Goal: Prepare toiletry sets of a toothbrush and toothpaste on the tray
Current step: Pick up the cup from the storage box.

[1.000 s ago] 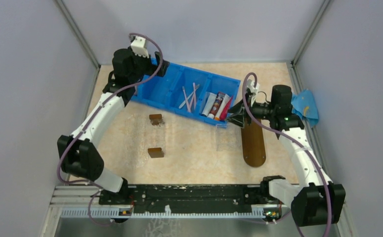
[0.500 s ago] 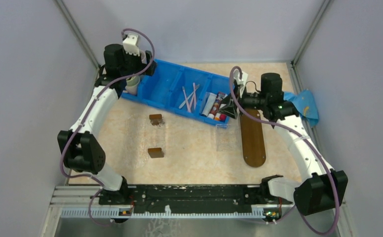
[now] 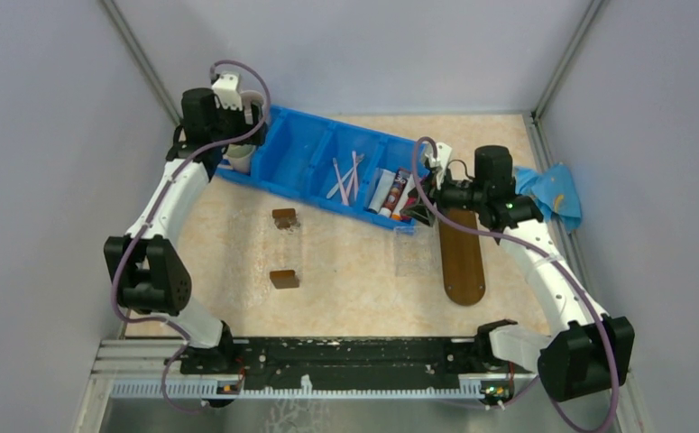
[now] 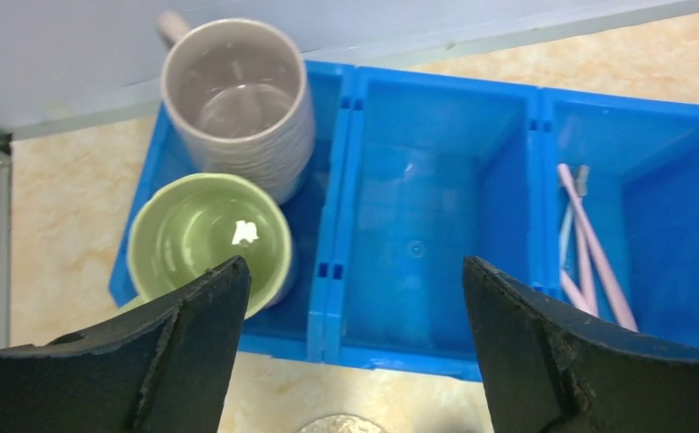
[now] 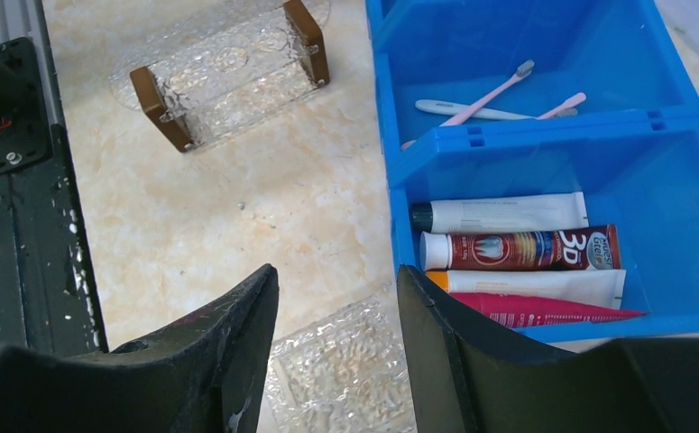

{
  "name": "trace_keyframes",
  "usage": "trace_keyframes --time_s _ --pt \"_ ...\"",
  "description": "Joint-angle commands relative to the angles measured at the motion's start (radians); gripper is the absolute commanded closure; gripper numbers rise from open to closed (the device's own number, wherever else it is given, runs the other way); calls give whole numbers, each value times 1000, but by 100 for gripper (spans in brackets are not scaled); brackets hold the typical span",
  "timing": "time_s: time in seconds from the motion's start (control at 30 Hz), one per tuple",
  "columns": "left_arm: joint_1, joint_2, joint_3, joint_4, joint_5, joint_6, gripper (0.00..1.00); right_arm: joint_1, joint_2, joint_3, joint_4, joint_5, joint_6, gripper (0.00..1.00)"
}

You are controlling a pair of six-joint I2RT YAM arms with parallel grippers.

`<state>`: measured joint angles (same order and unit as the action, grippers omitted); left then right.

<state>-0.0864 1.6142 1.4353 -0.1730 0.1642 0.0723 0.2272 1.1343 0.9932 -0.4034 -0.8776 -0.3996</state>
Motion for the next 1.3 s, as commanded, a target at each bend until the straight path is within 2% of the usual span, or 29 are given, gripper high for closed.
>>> trace_keyframes --time_s 0.0,0.13,0.2,0.4,0.6,0.83,1.0,1.17,1.27 --pt "28 2 -15 54 -47 -13 12 7 -32 -4 58 -2 -15 48" --pt "28 61 -5 75 -70 0 22 9 -24 -9 67 -24 -8 48" --pt "30 106 31 50 -103 -8 31 9 -20 -10 67 -31 -6 48" --pt "24 185 102 -2 -142 -4 46 11 -19 -13 66 -32 -11 48" --pt "16 233 103 3 -221 11 48 10 -17 -14 63 -39 -18 48" --pt "-7 280 116 2 -251 64 64 11 -17 -17 60 -46 -22 48" --pt "-28 291 119 -1 -300 103 67 11 -16 -19 61 -52 -22 48" --pt "-47 280 117 9 -347 143 87 10 -20 -19 61 -55 -23 48" --pt "-54 250 107 29 -369 168 96 10 -21 -19 60 -58 -22 48"
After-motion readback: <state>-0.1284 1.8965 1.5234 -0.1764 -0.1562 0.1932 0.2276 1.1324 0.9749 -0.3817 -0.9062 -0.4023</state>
